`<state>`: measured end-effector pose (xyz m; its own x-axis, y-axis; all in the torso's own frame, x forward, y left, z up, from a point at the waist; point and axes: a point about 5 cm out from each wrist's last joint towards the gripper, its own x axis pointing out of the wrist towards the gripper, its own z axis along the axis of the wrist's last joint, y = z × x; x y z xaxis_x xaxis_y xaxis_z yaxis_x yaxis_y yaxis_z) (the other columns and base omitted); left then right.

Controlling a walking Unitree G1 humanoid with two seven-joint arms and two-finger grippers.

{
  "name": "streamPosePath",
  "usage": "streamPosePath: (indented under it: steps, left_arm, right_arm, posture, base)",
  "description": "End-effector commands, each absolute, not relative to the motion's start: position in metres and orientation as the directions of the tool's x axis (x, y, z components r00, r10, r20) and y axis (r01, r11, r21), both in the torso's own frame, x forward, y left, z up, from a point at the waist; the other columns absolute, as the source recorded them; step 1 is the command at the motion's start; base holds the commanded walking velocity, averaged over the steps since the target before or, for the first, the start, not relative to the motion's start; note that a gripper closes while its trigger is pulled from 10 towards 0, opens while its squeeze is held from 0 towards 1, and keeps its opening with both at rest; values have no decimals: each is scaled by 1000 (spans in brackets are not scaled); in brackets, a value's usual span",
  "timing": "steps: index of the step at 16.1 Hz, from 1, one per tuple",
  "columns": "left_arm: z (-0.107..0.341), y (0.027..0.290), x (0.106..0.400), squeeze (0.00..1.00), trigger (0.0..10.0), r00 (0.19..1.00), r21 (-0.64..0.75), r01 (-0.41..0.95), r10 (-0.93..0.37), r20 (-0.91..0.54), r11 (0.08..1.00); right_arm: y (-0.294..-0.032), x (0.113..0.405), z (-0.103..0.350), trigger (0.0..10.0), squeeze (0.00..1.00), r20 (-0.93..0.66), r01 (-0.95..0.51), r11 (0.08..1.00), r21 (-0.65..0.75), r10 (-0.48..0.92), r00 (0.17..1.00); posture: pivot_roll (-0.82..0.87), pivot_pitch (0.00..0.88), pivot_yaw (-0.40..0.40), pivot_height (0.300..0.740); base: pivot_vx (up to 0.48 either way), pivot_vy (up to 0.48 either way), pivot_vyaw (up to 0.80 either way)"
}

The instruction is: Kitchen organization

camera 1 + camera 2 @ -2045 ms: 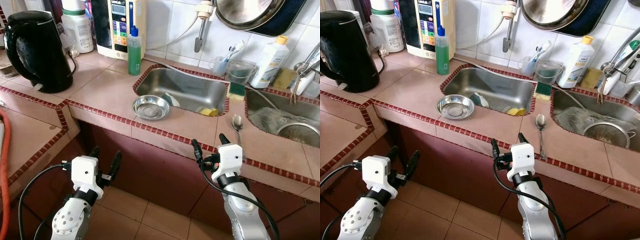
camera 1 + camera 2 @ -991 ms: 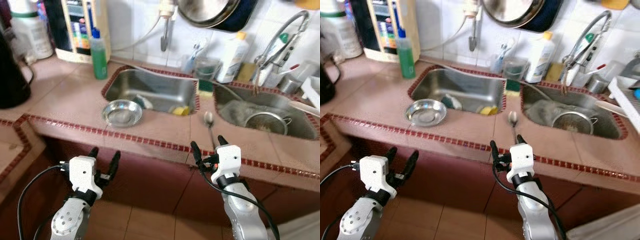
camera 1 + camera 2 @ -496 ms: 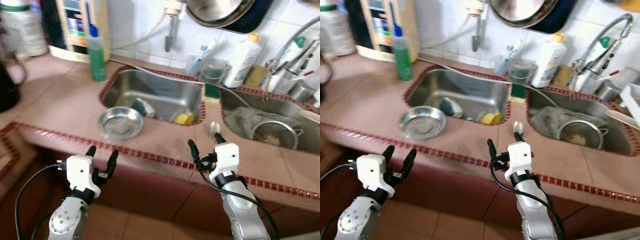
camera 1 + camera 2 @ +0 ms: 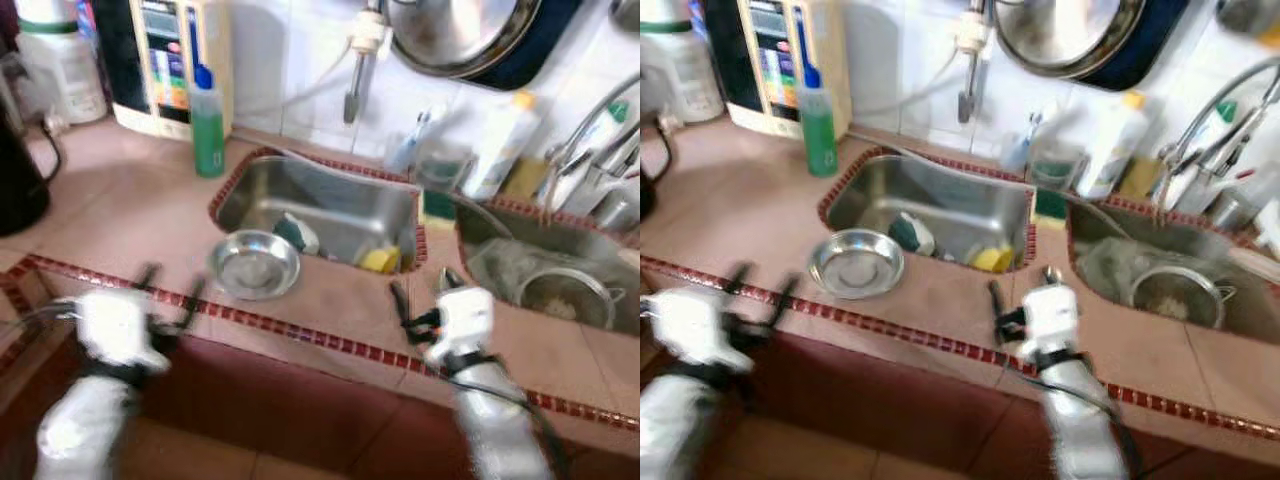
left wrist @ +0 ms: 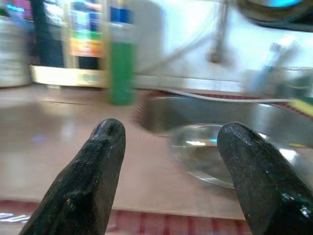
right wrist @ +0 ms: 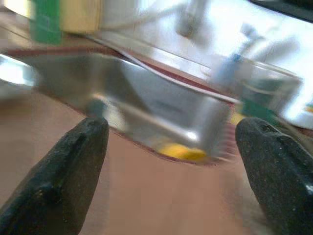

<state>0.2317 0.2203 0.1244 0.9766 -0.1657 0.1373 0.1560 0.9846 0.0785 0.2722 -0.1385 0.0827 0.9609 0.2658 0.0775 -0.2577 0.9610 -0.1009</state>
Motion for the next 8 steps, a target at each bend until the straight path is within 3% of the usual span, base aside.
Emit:
streamPosePath:
  steps: [1,8]
  left_arm:
    - [128,210,235,0,10000,965,80,208,-217,144,975]
    - [119,171,260,0,10000,946,98,325,-325,-14,941]
  right_arm:
    - [-143,275,87,10000,0,88,-251,961,-116,261,961]
    - [-144,281,87,10000,0,65,-195,975,-106,202,977]
  posture:
    - [37,0,-103,740]
    - [17,0,-87,740]
  base:
    - [0,0,0]
    - [0,0,0]
